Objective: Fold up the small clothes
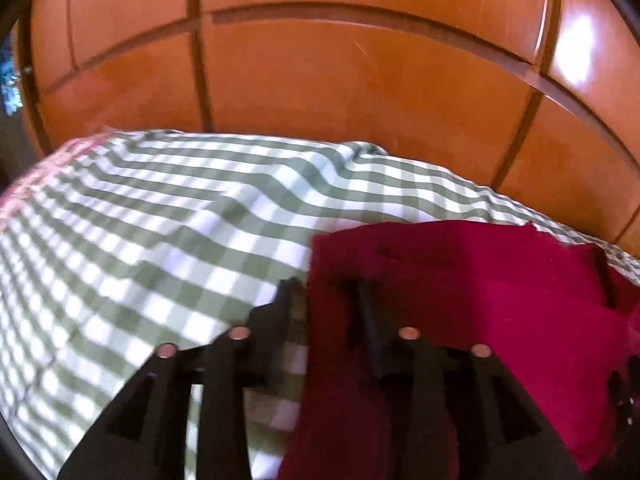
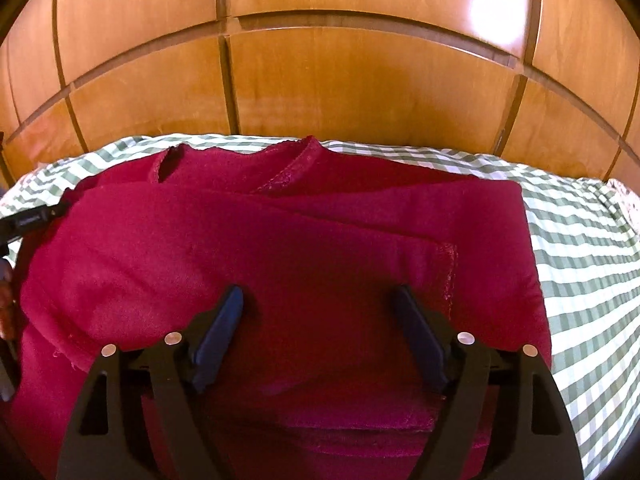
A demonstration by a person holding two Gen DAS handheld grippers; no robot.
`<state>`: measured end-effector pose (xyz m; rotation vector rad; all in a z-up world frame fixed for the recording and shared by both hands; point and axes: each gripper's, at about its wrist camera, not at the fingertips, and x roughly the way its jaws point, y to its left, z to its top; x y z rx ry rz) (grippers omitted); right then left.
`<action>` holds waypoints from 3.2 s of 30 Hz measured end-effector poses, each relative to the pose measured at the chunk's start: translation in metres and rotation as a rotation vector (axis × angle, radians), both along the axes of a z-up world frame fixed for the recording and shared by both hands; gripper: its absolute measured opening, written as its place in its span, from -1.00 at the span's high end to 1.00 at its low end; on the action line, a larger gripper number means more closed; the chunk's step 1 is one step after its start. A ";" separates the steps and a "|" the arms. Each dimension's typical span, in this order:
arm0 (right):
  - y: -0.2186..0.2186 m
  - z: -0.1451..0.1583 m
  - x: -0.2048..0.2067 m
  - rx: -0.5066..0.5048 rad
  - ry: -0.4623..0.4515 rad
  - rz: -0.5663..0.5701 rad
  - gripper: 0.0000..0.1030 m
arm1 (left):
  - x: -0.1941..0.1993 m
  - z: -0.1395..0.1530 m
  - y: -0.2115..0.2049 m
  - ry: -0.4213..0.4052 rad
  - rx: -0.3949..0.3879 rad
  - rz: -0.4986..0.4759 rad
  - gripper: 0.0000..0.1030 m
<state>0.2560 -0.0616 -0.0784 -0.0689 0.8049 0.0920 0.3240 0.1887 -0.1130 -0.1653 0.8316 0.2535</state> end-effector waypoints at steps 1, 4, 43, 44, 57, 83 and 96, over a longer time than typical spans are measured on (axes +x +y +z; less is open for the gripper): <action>-0.001 0.000 0.000 0.006 0.001 0.000 -0.52 | -0.009 0.008 0.001 -0.007 -0.005 0.017 0.28; -0.002 0.001 -0.001 0.007 -0.001 0.000 -0.52 | -0.039 0.030 -0.010 -0.057 -0.038 -0.017 0.25; 0.004 0.003 -0.002 0.004 0.002 -0.002 -0.75 | -0.163 0.041 -0.058 -0.044 0.008 -0.135 -0.27; 0.006 0.004 -0.002 -0.007 0.007 -0.007 -0.79 | -0.167 0.041 -0.059 -0.045 0.008 -0.137 -0.28; -0.017 0.023 -0.078 0.015 0.094 -0.041 -0.92 | -0.223 0.027 -0.037 0.001 -0.027 -0.161 -0.35; -0.089 0.011 -0.263 0.275 0.399 0.102 0.81 | -0.340 0.034 -0.004 0.080 -0.189 -0.323 1.00; -0.107 0.046 -0.164 0.468 0.216 -0.014 0.81 | -0.224 0.056 0.014 -0.009 -0.401 -0.207 1.00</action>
